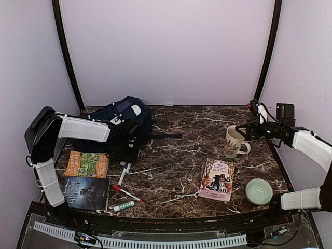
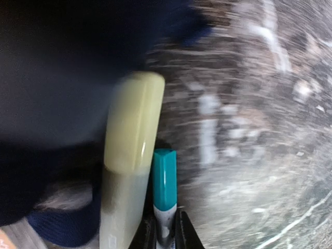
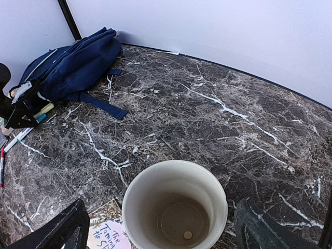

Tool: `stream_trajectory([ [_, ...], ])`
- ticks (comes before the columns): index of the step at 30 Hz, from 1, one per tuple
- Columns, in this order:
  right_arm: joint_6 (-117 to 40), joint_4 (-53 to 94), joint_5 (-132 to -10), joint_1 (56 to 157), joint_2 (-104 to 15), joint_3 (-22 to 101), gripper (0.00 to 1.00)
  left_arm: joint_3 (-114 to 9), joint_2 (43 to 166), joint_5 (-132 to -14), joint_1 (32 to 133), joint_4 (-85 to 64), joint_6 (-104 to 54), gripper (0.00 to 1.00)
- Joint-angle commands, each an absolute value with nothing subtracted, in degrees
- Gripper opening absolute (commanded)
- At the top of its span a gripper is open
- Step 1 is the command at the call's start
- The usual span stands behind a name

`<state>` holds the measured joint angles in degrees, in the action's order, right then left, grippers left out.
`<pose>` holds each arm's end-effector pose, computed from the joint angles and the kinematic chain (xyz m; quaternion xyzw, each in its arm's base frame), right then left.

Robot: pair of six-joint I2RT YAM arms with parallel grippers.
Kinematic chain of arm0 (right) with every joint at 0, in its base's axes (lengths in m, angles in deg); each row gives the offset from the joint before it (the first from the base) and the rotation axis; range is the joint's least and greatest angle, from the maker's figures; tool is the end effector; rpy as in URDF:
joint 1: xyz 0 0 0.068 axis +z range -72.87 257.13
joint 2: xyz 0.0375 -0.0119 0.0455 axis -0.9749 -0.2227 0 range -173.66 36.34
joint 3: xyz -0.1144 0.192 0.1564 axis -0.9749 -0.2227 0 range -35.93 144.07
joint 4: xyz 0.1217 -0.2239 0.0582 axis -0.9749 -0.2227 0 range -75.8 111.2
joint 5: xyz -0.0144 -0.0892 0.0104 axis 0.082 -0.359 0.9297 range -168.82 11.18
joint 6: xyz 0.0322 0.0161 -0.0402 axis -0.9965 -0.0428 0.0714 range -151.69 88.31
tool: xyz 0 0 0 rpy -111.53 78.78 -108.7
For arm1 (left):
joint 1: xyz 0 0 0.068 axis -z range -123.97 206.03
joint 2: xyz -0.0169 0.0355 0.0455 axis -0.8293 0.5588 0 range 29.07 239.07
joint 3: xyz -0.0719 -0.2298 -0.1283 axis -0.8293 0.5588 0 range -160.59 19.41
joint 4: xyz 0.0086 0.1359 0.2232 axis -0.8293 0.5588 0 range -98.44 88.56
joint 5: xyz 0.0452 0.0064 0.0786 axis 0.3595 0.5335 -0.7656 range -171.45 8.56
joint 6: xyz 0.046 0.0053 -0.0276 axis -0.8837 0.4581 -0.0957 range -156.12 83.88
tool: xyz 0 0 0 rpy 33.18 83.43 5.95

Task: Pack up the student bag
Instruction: Move the pen to the center of the board, then move the student bag to the center of the board.

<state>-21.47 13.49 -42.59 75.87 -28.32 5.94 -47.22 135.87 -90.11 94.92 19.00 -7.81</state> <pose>0.2450 0.0157 0.2603 -0.2183 0.8106 0.2214 0.4963 0.2865 -0.2243 0.1531 0.0756 0.9753 -0.0454 0.2023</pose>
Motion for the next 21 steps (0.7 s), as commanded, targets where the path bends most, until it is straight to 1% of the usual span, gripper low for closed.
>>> stream_trajectory([
  [1,-21.5,15.2,-42.2,75.5,-28.2,6.1,0.97,-41.7,130.4,-91.2,90.9,21.1,-0.8,0.0],
  [5,-21.7,15.1,-42.0,75.5,-28.7,6.1,0.96,-40.0,126.9,-89.2,89.4,19.3,-3.1,0.0],
  [6,-21.7,15.1,-41.8,75.5,-28.9,6.2,0.97,-40.3,126.2,-87.0,89.4,18.3,-5.2,0.02],
  [7,-21.8,15.1,-41.8,75.5,-29.1,6.2,0.97,-41.0,125.5,-85.0,89.4,18.1,-6.7,0.07],
  [9,-21.9,14.9,-41.8,75.5,-29.6,6.7,0.96,-42.4,123.6,-81.8,89.5,18.6,-10.0,0.22],
  [10,-21.9,14.4,-41.8,75.5,-29.8,7.1,0.96,-43.3,121.8,-81.6,89.5,19.8,-11.0,0.32],
  [12,-22.2,13.1,-41.7,75.5,-30.3,8.8,0.96,-45.3,119.1,-81.7,89.5,21.9,-13.9,0.44],
  [14,-22.1,10.3,-40.7,75.6,-31.0,11.6,0.95,-48.1,116.8,-83.3,89.4,24.6,-16.1,0.52],
  [17,-20.7,5.0,-39.9,76.7,-33.3,18.1,0.94,-51.5,114.6,-89.6,87.9,29.0,-17.1,0.61],
  [21,-17.7,-1.8,-42.3,82.2,-38.0,28.1,0.91,-52.4,112.8,-92.6,80.6,29.6,-14.1,0.71],
])
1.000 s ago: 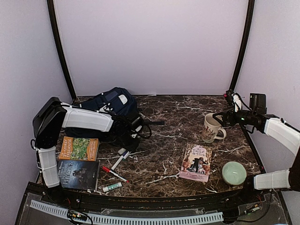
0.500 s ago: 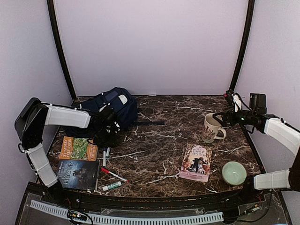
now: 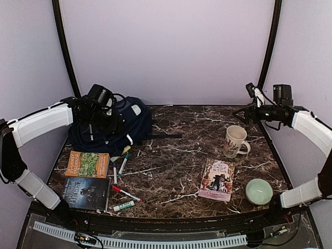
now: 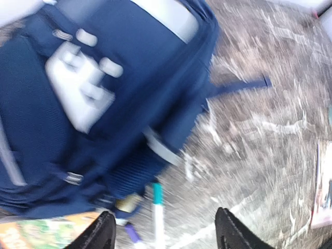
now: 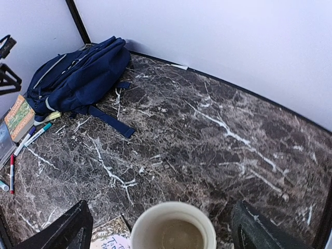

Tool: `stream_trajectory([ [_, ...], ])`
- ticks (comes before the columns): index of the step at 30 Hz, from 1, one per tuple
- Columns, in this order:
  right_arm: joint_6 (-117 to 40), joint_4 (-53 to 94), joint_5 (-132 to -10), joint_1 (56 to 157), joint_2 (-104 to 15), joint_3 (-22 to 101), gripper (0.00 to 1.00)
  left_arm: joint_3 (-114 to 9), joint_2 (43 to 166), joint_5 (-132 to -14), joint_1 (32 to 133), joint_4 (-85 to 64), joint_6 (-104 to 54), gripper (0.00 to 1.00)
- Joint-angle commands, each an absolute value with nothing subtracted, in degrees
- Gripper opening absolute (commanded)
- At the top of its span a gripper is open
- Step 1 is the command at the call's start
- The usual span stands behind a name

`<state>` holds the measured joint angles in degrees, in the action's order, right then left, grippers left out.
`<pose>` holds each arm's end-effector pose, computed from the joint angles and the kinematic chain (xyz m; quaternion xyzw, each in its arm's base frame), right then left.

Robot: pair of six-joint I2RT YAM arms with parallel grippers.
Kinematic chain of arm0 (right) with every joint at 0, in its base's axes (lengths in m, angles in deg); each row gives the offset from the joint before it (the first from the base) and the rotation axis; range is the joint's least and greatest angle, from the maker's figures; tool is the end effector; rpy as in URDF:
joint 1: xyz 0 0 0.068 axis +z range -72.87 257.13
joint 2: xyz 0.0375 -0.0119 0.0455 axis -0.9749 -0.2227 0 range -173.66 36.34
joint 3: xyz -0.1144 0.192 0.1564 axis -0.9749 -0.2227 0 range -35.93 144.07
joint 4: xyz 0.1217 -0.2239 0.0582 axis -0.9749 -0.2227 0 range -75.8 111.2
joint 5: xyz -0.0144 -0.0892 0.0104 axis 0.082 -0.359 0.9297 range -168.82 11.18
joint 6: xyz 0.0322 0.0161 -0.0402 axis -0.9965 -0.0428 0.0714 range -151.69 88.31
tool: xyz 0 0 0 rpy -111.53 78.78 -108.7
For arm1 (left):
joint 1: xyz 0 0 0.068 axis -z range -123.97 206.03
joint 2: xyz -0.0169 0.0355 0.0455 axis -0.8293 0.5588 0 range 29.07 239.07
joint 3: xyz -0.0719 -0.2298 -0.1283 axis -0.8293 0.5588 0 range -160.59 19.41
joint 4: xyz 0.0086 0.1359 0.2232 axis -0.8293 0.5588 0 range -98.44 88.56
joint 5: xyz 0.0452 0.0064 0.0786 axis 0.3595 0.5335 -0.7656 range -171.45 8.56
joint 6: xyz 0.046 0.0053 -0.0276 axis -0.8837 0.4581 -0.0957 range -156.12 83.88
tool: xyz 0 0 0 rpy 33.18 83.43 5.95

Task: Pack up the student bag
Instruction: Move the student bag to the center of the board.

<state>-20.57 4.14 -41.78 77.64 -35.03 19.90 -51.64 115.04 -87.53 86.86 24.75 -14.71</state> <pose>0.2738 0.0239 0.3006 -0.2360 0.8120 0.2353 0.4792 0.2824 -0.1642 0.2903 0.0577 0.9310 -0.1126 0.3424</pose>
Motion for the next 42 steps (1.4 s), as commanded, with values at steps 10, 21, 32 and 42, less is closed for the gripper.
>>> stream_trajectory([
  [10,-21.7,-0.8,-47.8,99.6,-51.2,37.8,0.85,-46.2,109.6,-86.4,56.8,23.5,-5.8,0.9],
  [21,-31.1,5.4,-48.4,114.1,-71.8,51.6,0.77,-42.2,120.2,-78.6,44.6,13.4,1.7,0.87],
  [32,-38.1,12.4,-46.9,118.2,-84.1,58.1,0.69,-44.2,132.6,-68.2,43.0,4.9,2.0,0.56],
  [42,-37.4,10.6,-46.6,118.3,-88.7,63.0,0.61,-46.8,125.8,-67.7,49.8,0.5,5.4,0.0],
])
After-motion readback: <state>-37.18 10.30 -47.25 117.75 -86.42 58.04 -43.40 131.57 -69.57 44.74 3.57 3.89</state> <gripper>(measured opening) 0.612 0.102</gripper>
